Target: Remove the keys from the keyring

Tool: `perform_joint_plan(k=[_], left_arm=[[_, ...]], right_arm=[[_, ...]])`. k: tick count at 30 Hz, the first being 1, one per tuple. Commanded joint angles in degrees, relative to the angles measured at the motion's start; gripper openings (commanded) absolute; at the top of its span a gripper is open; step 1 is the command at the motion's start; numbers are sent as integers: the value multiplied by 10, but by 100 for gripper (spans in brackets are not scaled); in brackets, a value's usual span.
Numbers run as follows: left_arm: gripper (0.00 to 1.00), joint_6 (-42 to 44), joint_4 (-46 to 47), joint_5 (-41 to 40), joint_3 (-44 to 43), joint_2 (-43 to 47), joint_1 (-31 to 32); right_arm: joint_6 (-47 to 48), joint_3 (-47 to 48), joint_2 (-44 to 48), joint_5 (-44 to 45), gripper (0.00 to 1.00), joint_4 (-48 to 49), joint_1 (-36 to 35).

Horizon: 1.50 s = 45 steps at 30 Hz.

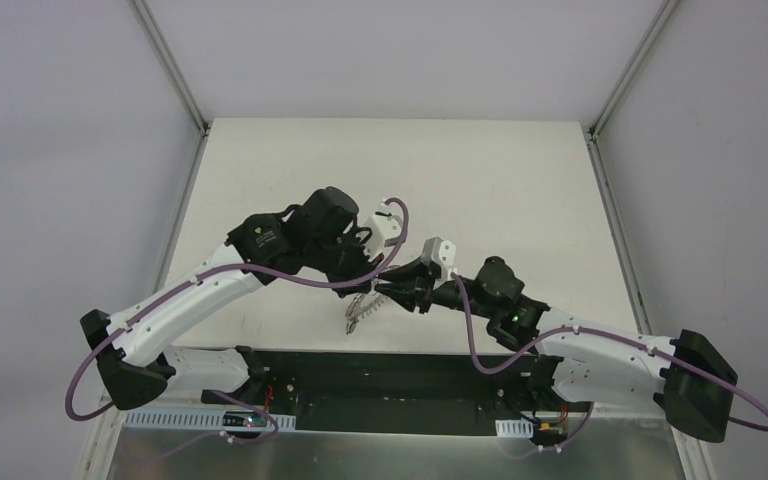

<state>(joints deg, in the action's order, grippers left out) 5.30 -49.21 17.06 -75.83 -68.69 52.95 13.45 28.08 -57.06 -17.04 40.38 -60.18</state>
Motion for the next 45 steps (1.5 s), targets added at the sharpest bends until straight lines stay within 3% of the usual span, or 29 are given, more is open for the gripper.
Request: perform_joint_plan(k=[1, 6, 9, 10, 15, 25, 37, 45], left_arm=[[0, -11, 9, 26, -31, -2, 6], [0, -13, 9, 38, -34, -3, 6], [0, -12, 9, 43, -32, -2, 6], [0, -12, 8, 43, -31, -3, 6], [0, -42, 6, 28, -35, -7, -1], [0, -86, 4, 93, -31, -37, -21], [0, -87, 7, 94, -12, -48, -22], [0, -86, 7, 86, -16, -38, -23]], right_arm=[[-6, 35, -8, -9, 31, 46, 1], [1, 43, -20, 8, 22, 46, 1], [6, 39, -18, 20, 1, 46, 1], [7, 36, -14, 22, 0, 45, 1], [8, 3, 27, 30, 0, 45, 1], [-9, -32, 65, 45, 0, 116, 4], [-64, -84, 42, 112, 0, 307, 7], [-64, -97, 57, 143, 0, 281, 7]])
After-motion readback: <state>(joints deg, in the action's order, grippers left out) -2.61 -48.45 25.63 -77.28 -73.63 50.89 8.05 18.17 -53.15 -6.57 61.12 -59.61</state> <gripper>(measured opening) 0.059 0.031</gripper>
